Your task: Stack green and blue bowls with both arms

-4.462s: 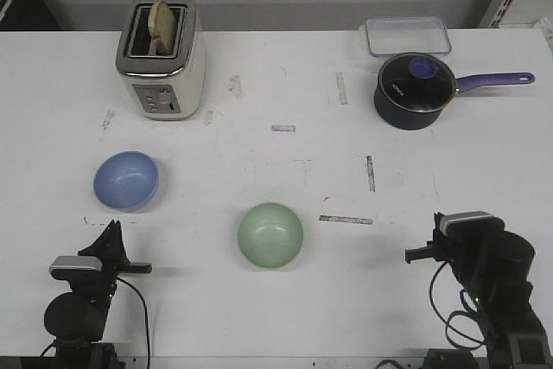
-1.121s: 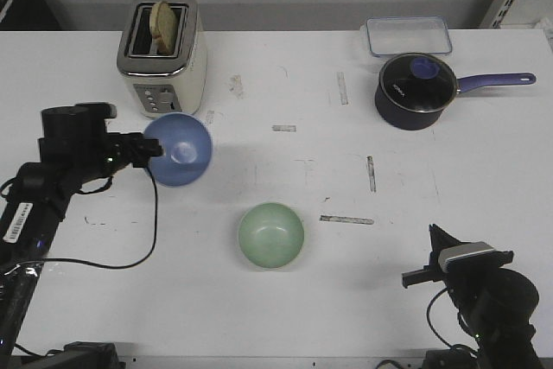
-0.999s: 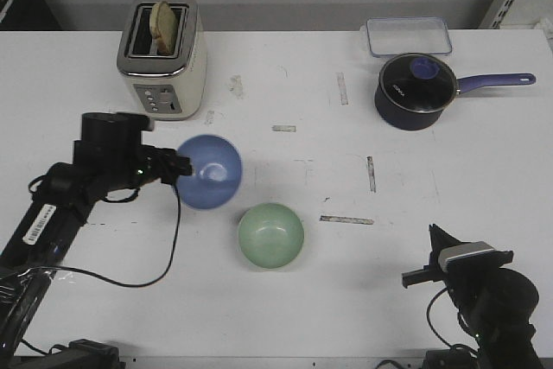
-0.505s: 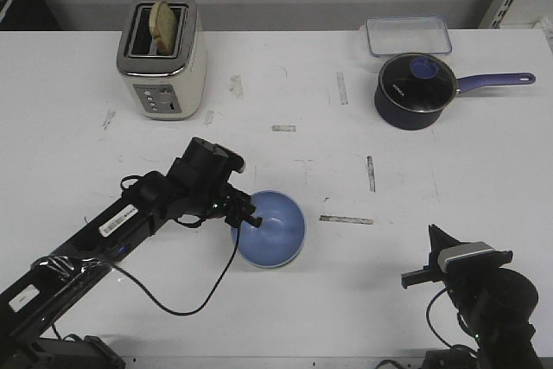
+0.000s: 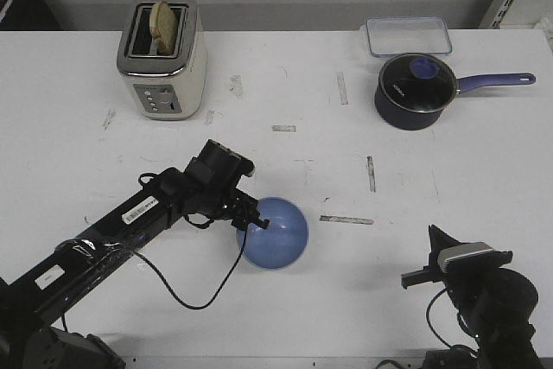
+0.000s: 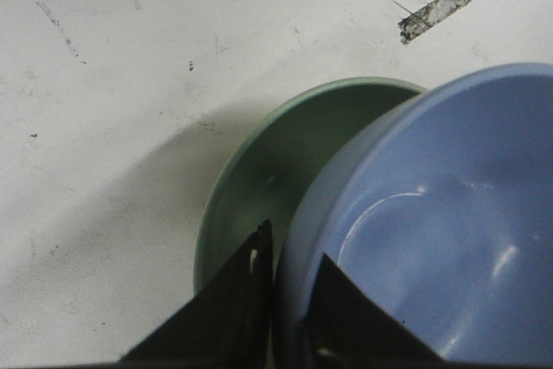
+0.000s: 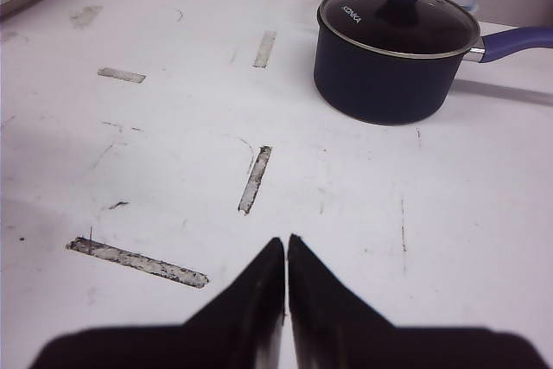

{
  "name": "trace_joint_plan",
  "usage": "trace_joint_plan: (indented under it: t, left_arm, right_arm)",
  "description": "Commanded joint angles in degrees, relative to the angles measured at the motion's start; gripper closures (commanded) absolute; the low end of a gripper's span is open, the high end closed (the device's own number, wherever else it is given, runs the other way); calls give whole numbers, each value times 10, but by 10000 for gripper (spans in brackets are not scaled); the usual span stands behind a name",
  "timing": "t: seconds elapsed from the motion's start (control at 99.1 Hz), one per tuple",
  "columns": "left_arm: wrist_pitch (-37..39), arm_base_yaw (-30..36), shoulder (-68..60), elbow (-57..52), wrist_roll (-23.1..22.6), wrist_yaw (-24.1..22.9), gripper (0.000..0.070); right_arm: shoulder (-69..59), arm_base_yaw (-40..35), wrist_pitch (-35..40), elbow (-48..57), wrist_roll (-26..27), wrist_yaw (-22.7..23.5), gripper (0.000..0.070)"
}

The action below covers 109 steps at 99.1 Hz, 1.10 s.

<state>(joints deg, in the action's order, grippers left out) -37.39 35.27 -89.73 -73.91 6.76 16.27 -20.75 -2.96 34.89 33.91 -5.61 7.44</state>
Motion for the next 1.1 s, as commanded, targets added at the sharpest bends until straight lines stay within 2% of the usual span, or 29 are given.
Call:
trace_joint_plan:
  t: [0.0,0.061,0.071,0.101,0.151,0.232,0.293,0.444,0.565,0.636,0.697,0.787,0.858,0.919,0.969,1.09]
  left_arm:
    - [1,5,-6,-9,-2,0,597]
    - [0,5,-6,-9,1,1,477]
    - [-1,5,-6,-10,2,1,433]
    - [-1,5,-6,-11,2,1,388]
    - [-3,5,-5,-14,2,1,258]
    - [-8,5,-4,-23,2,1,123]
    - [-15,5,-4,-35,2,1,75]
    - [-30,5,-3,-83,-5,0,75]
    - [-42,3,0,-129,-41,-4,79]
    - [-49,-1,5,-149,-56,-32,93]
    - [-49,-8,16,-153,-70,-74,105]
    - [-51,-25,37,-153,-103,-135,243]
    - [-51,-51,60,-151,-131,-136,375]
    - [-45,-83,84,-144,-134,-135,468]
    - [-39,-112,107,-136,-134,-135,508]
    - [-19,-189,167,-97,-132,-135,511]
  right_arm:
    - [-1,-1,-5,1,-2,0,700]
    - [-1,-1,-5,1,-2,0,700]
    - [-1,-1,-5,1,-2,0,700]
    - [-1,-1,-5,1,-2,0,700]
    - [-1,-1,-5,1,-2,0,700]
    - [-1,-1,-5,1,-2,0,700]
    - [-1,-1,-5,1,-2,0,700]
    - [-1,-1,-5,1,-2,0,700]
    - [-1,-1,-5,1,-2,0,700]
    - [-1,-1,-5,1,-2,0,700]
    - [-1,-1,-5,1,-2,0,700]
    - [-1,-1,-5,1,-2,0,700]
    - [-1,-1,-5,1,-2,0,700]
    - [-1,-1,-5,1,-2,0,700]
    - [-1,-1,-4,1,-2,0,700]
    - [-1,-1,-4,1,-2,0,700]
